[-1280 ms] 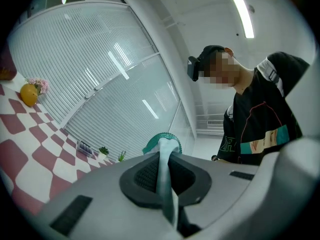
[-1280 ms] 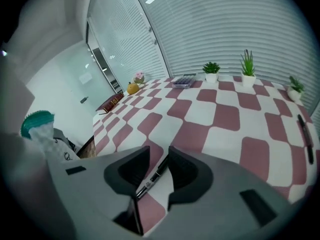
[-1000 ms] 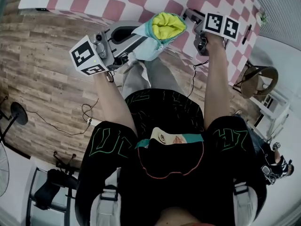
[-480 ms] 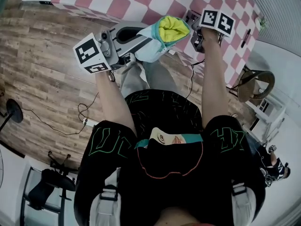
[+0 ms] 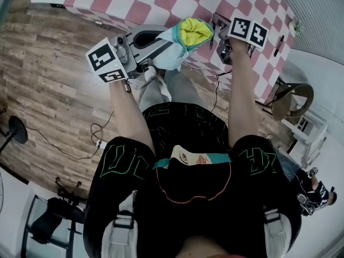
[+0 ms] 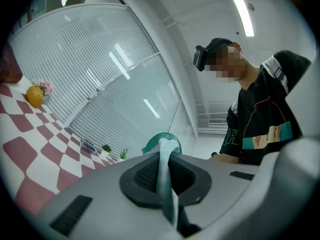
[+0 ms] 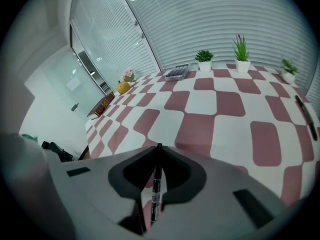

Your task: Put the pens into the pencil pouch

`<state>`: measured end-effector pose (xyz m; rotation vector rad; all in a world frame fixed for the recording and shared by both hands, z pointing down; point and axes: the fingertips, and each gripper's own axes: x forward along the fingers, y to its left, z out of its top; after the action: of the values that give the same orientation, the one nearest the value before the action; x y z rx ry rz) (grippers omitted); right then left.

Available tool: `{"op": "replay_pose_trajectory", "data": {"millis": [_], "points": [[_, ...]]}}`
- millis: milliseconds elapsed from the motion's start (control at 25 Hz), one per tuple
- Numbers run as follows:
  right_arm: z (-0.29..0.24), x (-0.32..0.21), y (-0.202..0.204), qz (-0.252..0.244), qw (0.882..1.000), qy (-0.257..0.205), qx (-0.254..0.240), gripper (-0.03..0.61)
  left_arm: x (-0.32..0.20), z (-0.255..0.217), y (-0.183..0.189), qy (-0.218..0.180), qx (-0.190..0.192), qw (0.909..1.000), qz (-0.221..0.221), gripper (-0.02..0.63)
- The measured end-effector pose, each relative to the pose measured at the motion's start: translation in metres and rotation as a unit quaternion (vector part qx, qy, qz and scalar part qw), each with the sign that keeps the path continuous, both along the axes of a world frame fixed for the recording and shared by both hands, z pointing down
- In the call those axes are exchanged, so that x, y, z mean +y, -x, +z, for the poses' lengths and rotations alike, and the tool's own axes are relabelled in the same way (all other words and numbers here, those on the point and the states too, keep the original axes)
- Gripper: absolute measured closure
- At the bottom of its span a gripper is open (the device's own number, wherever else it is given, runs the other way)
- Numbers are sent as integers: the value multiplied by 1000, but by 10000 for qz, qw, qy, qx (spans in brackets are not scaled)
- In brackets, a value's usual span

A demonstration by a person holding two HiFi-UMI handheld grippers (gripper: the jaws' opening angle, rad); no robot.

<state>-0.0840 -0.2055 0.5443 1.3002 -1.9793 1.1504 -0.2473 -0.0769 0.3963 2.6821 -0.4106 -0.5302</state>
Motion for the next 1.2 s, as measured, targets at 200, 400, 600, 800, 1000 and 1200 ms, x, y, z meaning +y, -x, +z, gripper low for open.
{"op": "replay_pose_trajectory", "data": {"millis": [200,400,600,800,1000,1200], "points": [[-29,-2,7,40,9983,-484,-310,531,-4,-11,2,-113,-4,9999,20,614],[-70,-8,13,54,9912,-1136,-680,531,-11,-20,1,-215,-145,9997,-14,614],[-115,-14,19,12,9780,-1831,-995,531,-19,-28,-2,-305,-247,9992,-30,614],[-155,-18,25,-26,9647,-2378,-1136,531,-28,-33,-4,-322,-414,9986,-57,614],[-190,-22,26,37,9500,-2856,-1263,531,-40,-37,-4,-367,-638,9972,-137,614],[-230,-22,30,-79,9272,-3452,-1450,531,-49,-40,-4,-408,-880,9951,-208,614]]}}
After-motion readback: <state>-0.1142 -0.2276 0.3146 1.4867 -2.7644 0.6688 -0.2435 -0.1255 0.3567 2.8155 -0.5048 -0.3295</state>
